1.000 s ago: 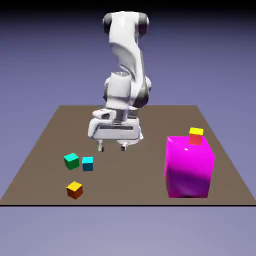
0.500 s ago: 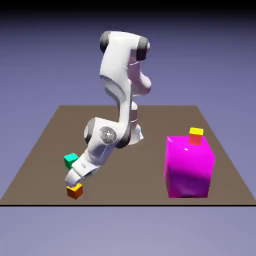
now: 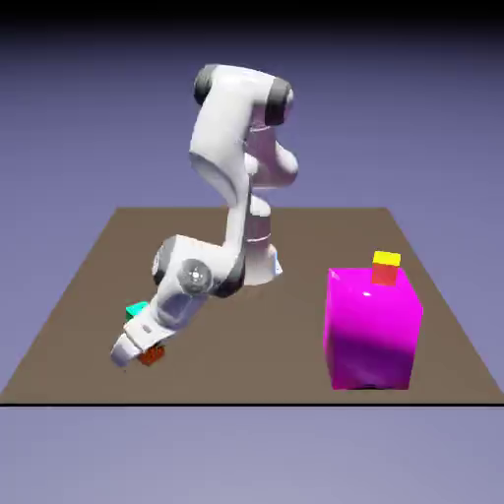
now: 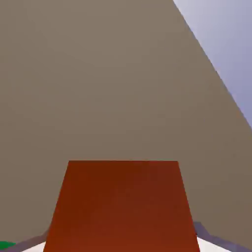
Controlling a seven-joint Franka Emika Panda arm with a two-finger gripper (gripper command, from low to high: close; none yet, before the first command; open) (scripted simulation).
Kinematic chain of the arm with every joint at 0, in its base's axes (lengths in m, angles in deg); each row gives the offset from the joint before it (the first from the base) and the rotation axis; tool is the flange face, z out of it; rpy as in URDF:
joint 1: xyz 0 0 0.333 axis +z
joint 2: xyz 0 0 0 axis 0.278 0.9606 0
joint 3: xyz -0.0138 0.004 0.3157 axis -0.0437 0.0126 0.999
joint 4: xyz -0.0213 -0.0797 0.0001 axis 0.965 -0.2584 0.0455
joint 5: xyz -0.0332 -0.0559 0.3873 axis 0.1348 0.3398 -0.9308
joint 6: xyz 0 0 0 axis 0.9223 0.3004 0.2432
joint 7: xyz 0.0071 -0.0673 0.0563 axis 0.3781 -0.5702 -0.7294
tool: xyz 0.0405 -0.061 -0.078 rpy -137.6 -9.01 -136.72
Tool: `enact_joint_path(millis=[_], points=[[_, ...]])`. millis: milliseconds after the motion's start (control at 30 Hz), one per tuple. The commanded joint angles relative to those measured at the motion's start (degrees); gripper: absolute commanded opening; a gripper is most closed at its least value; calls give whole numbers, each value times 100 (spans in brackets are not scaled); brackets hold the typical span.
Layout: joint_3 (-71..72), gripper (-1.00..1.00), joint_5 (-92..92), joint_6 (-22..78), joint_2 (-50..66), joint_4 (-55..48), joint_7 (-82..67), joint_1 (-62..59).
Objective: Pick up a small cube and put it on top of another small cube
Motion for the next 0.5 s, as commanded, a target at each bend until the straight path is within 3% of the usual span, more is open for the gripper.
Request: enact_joint_path(millis=[0, 200, 367, 400, 467], points=[[-208, -100, -225, 168, -140, 128, 217, -17], [-1207, -100, -1384, 998, -812, 740, 1215, -99], [-991, -100, -1653, -56, -168, 1200, 1049, -394], [-991, 100, -1653, -56, -168, 1200, 1049, -394], [-1042, 100, -1589, 193, -320, 1092, 1088, -324]])
